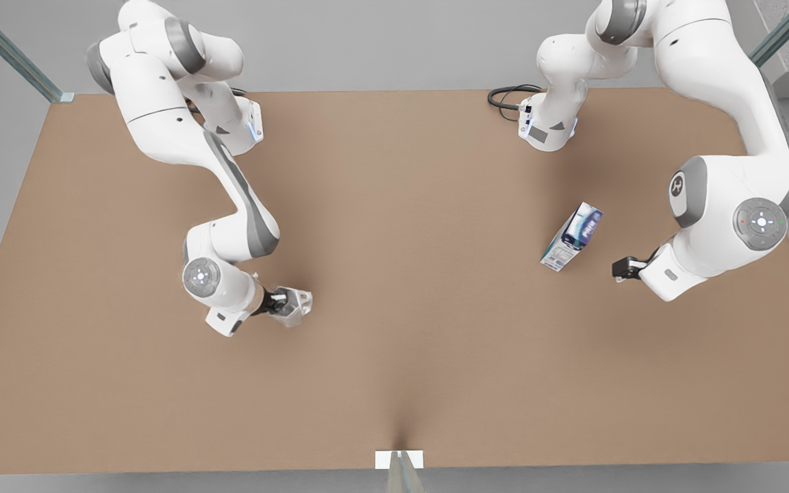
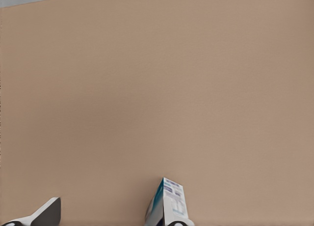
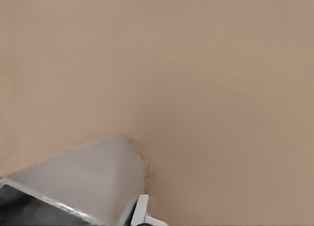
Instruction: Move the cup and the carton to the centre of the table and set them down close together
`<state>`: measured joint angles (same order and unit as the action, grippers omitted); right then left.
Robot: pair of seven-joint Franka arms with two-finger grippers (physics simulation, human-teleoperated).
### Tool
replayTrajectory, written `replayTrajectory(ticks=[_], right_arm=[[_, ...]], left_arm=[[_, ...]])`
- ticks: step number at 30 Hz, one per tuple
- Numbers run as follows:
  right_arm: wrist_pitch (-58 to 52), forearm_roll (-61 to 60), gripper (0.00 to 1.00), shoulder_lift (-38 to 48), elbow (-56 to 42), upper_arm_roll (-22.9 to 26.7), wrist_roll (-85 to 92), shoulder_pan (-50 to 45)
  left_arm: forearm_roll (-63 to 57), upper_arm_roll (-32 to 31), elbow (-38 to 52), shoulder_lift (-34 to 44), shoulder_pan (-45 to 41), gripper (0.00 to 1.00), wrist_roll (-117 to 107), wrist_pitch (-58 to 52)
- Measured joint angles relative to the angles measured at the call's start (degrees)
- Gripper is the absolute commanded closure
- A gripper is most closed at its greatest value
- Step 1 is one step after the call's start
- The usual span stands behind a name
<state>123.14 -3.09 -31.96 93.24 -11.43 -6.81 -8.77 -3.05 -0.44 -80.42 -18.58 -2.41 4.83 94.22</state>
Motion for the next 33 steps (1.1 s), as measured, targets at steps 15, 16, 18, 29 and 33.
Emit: replayTrajectory(ticks=[15,16,18,29,33], right_arm=[[-2.6,-2.6,0.79,-22.2,-34.4,0.5,-35.9,-23.1],[-2.4,-2.5,0.79,-23.9,-36.2,0.6,-37.7,-24.3],[-1.7,-2.4,0.79,-25.2,-36.4,1.1,-39.5,-26.3],[2.8,-2.2,0.49,-29.0,-36.4,3.7,-41.9,-29.2],[2.6,-1.9,0.23,-29.0,-36.4,3.7,-42.1,-29.3]], left_arm=[[-0.2,-0.2,-0.5,-0.4,-0.1,0.00,0.8,0.0],[-0.2,-0.3,-3.8,1.5,-0.3,0.00,3.1,0.4],[-0.1,-0.3,-15.6,8.5,-0.5,0.00,5.6,4.9],[5.1,-0.1,-47.7,23.9,-0.5,0.00,14.0,19.1],[6.0,0.0,-48.7,23.5,-0.4,0.00,18.4,19.2]])
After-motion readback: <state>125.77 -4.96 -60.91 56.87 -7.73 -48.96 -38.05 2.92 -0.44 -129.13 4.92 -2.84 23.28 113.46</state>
